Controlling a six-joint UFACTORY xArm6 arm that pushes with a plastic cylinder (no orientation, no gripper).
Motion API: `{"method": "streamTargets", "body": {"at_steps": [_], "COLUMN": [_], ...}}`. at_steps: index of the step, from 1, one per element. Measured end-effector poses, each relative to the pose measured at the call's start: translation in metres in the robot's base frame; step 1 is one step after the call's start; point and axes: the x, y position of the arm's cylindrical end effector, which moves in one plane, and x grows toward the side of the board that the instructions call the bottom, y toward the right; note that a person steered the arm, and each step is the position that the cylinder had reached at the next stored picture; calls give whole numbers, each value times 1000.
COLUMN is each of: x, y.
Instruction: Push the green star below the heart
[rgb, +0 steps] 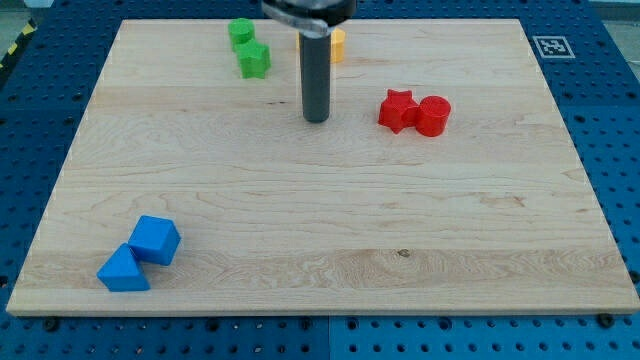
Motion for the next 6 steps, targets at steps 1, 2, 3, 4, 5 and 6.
{"method": "streamTargets", "body": {"at_steps": [1, 2, 3, 4, 5, 6], "x": [0, 0, 0, 0, -6, -28], "y": [0, 0, 0, 0, -14, -78]}}
